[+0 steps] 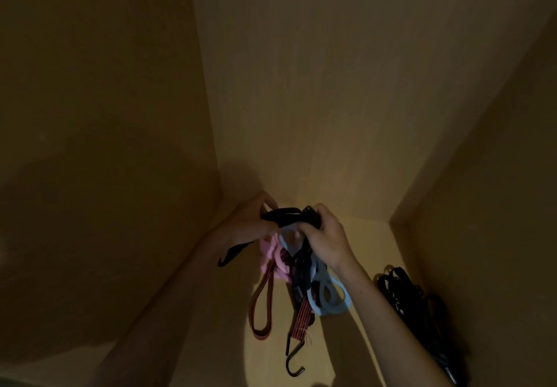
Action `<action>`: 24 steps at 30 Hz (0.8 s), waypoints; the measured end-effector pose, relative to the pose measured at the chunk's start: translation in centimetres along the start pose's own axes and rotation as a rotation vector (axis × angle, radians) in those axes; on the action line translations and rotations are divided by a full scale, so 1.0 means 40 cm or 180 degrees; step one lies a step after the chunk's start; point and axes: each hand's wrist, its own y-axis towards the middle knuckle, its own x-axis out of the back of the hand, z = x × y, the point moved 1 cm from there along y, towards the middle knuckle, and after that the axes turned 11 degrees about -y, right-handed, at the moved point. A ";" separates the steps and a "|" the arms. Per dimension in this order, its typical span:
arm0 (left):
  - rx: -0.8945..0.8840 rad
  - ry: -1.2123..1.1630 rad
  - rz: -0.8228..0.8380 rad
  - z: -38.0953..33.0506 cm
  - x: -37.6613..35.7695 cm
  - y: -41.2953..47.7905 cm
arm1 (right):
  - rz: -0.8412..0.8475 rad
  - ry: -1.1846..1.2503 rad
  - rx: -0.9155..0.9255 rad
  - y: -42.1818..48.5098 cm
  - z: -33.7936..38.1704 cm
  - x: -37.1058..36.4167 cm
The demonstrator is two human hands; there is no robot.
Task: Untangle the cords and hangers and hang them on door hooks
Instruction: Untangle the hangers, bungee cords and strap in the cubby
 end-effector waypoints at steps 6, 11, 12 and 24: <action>-0.0286 -0.0331 0.0339 -0.039 -0.046 0.003 | 0.0077 0.0174 0.0304 -0.008 0.054 0.021; -0.0274 -0.0697 -0.0055 -0.049 -0.049 0.030 | 0.0617 0.0338 -0.0132 -0.018 0.030 0.048; -0.0258 -0.0801 -0.0058 -0.049 -0.052 0.034 | 0.0963 0.0153 -0.0151 -0.021 0.018 0.047; -0.0270 -0.1199 -0.0377 -0.047 -0.055 0.027 | 0.1936 -0.0924 -0.0388 -0.068 -0.108 -0.047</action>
